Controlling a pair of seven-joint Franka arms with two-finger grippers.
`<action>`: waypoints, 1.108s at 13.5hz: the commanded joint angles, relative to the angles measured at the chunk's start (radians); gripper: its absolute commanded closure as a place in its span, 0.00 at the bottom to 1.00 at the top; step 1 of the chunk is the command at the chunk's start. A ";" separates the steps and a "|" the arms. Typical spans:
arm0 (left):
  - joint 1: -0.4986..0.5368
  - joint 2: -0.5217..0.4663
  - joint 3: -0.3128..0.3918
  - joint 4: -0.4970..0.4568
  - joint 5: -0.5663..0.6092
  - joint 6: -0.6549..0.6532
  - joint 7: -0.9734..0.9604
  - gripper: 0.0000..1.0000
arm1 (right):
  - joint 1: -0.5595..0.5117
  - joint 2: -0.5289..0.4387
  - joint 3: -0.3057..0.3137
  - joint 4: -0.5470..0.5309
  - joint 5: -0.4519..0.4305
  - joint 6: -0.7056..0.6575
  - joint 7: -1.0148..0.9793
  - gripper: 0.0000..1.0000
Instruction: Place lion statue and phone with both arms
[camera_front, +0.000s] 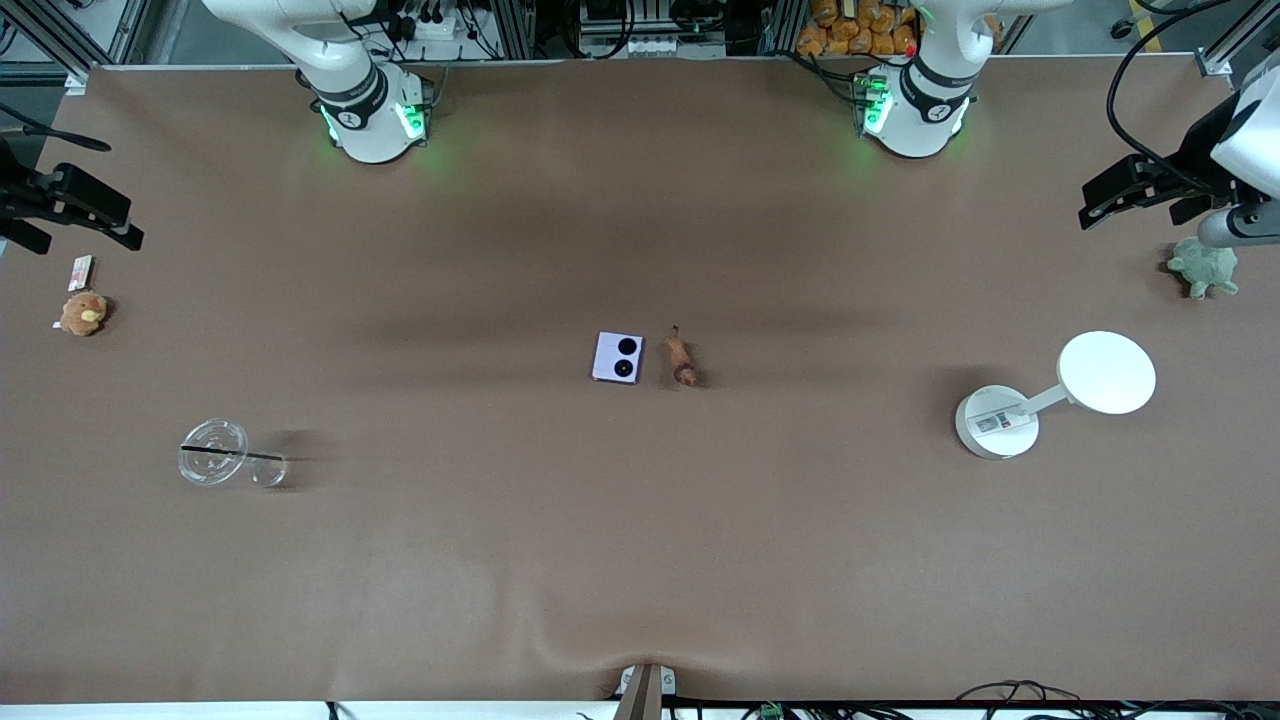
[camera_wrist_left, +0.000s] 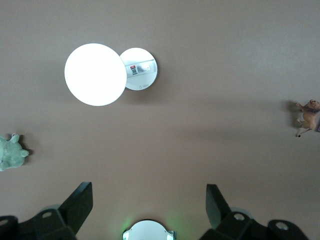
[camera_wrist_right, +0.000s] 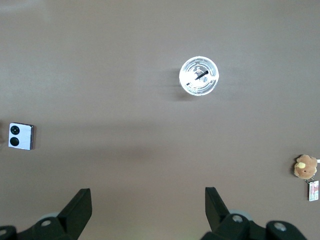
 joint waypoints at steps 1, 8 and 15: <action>0.025 0.009 0.000 0.027 0.009 -0.023 -0.008 0.00 | 0.003 0.010 -0.001 0.022 0.006 -0.009 0.013 0.00; 0.013 0.047 -0.012 0.066 0.003 -0.023 -0.010 0.00 | 0.003 0.010 -0.001 0.022 0.006 -0.009 0.013 0.00; 0.000 0.131 -0.134 0.058 0.009 0.022 -0.088 0.00 | 0.005 0.010 -0.001 0.022 0.006 -0.009 0.013 0.00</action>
